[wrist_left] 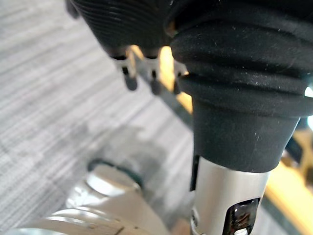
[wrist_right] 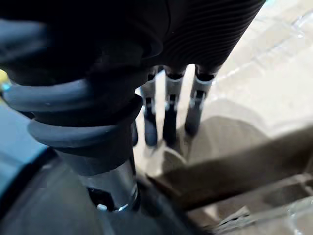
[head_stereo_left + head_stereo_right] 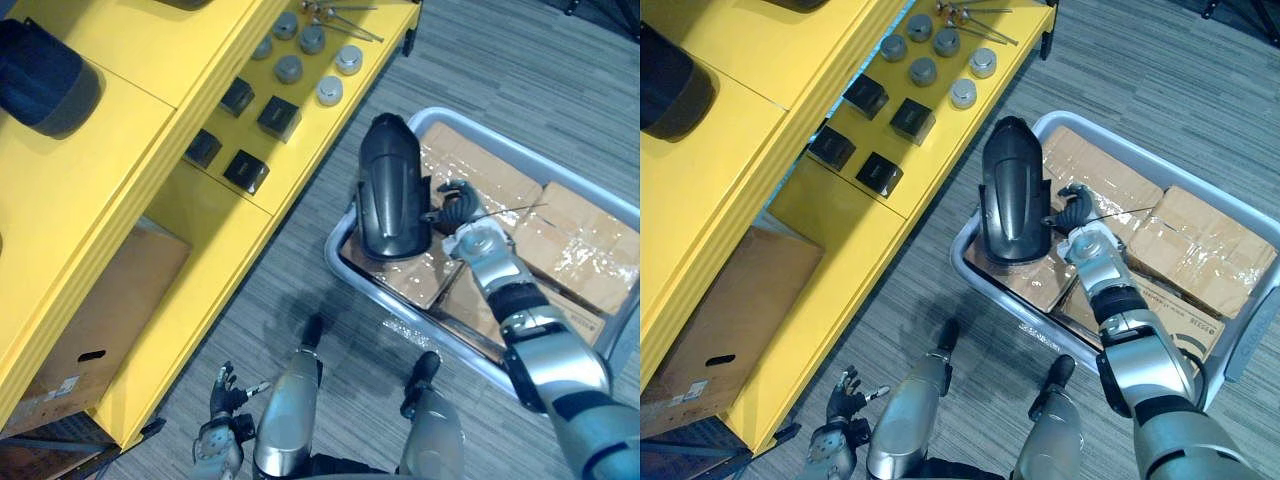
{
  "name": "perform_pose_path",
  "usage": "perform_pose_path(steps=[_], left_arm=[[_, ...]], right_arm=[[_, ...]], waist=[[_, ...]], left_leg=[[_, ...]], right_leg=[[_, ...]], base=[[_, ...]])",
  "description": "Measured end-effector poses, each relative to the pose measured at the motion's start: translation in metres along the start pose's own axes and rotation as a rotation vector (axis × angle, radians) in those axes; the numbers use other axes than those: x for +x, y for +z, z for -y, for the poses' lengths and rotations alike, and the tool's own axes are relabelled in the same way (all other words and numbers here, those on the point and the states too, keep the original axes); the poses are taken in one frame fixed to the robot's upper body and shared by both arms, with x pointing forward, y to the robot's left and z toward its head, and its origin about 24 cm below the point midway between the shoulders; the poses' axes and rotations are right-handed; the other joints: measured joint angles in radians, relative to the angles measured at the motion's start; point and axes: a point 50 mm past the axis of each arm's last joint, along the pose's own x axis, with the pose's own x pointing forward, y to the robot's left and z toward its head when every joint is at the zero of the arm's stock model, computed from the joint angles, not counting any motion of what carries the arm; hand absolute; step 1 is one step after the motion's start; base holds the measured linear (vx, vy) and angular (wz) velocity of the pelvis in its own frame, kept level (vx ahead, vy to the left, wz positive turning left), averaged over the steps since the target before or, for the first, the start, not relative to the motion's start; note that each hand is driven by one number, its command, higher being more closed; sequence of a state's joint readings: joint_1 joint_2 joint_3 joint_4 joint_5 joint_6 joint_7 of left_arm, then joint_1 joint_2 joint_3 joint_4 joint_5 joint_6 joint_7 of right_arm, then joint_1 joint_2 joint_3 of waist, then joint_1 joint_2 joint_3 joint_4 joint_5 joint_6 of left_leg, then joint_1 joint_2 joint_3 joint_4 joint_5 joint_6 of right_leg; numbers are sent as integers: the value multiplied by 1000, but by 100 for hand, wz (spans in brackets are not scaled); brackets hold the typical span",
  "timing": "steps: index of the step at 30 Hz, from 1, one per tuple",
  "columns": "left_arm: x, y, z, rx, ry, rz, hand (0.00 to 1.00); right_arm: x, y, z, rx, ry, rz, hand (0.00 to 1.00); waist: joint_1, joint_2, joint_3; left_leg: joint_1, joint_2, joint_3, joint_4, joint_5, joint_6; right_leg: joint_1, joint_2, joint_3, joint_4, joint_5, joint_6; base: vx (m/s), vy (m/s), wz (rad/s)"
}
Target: Walk over and take plastic housings, then place them on the shelf
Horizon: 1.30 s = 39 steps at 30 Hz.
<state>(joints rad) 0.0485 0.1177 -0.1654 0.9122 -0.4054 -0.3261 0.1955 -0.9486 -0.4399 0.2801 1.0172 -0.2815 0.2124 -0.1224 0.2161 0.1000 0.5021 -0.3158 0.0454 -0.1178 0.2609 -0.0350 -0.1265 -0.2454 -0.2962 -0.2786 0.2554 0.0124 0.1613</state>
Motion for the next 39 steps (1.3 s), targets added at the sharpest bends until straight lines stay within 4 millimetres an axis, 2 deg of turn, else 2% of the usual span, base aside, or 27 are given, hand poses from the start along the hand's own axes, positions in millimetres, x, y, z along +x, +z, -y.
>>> perform_pose_path(steps=[6, 12, 18, 22, 25, 28, 29, 31, 33, 34, 36, 39], left_arm=[[-1, -3, 4, -22, -8, -14, 0], [-2, -5, 8, -20, -27, -24, 0], [-6, -5, 8, -38, -23, -3, 0], [-14, -4, 4, -66, 8, 40, 0], [-19, 15, 7, -116, 26, 139, 0], [-23, 51, 18, -130, 18, 298, 0], [-27, 73, 24, -133, 5, 395, 0], [-33, 97, 24, -151, 7, 495, 0], [-41, 126, 18, -160, 41, 614, 0], [-43, 132, 16, -164, 44, 636, 0], [-49, 152, 15, -123, 35, 719, 0], [-50, 170, 21, -68, 17, 797, 0]], right_arm=[[1, -16, 4, -176, 15, -168, 100], [0, -35, 5, -219, -6, -266, 100], [-1, -50, 16, -200, -86, -224, 100], [-4, -60, 21, -242, -125, -151, 100], [-12, -66, 19, -270, -131, -91, 100], [-21, -58, 14, -287, -138, 0, 100], [-28, -56, 12, -291, -138, 43, 100], [-38, -58, 9, -287, -131, 76, 100], [-52, -60, 2, -289, -113, 121, 100], [-55, -61, 1, -293, -112, 129, 100], [-65, -65, -5, -301, -87, 152, 100], [-69, -67, -11, -309, -51, 171, 100]], waist=[[18, 19, -11], [18, 40, -24], [12, 40, -24], [-12, 36, -22], [-36, 25, -15], [-75, -9, 5], [-94, -26, 12], [-107, -43, 15], [-132, -61, 14], [-135, -65, 14], [-159, -76, 12], [-173, -81, 10]], left_leg=[[1, -2, -15, -10, 8, -1], [5, -13, -25, -31, 27, 1], [19, -22, -38, -59, 51, 2], [25, -20, -27, -64, 52, 3], [56, -4, -1, -89, 54, 2], [82, 19, 29, -115, 56, -1], [91, 32, 46, -120, 54, -5], [105, 45, 62, -132, 52, -7], [134, 59, 90, -150, 50, -11], [142, 63, 102, -151, 46, -15], [157, 75, 121, -150, 39, -20], [163, 82, 136, -148, 34, -21]], right_leg=[[2, -5, -20, 14, -10, -2], [2, -17, -29, 24, -11, -1], [19, -29, -49, 10, -11, 1], [30, -20, -49, -21, 3, 10], [56, -3, -41, -62, 30, 7], [57, 20, -17, -89, 49, -3], [57, 34, -4, -102, 54, -6], [58, 44, 9, -111, 58, -9], [58, 62, 32, -111, 58, -10], [58, 65, 39, -111, 58, -10], [59, 75, 54, -112, 59, -11], [58, 86, 69, -120, 65, -20]], base=[[13, -10, 8], [-26, -3, 6], [-57, 2, 10], [-3, 3, -9], [58, -14, -27], [62, -34, -35], [73, -47, -35], [77, -42, -33], [76, -40, -37], [68, -39, -39], [37, -26, -31], [-14, -13, -22]])
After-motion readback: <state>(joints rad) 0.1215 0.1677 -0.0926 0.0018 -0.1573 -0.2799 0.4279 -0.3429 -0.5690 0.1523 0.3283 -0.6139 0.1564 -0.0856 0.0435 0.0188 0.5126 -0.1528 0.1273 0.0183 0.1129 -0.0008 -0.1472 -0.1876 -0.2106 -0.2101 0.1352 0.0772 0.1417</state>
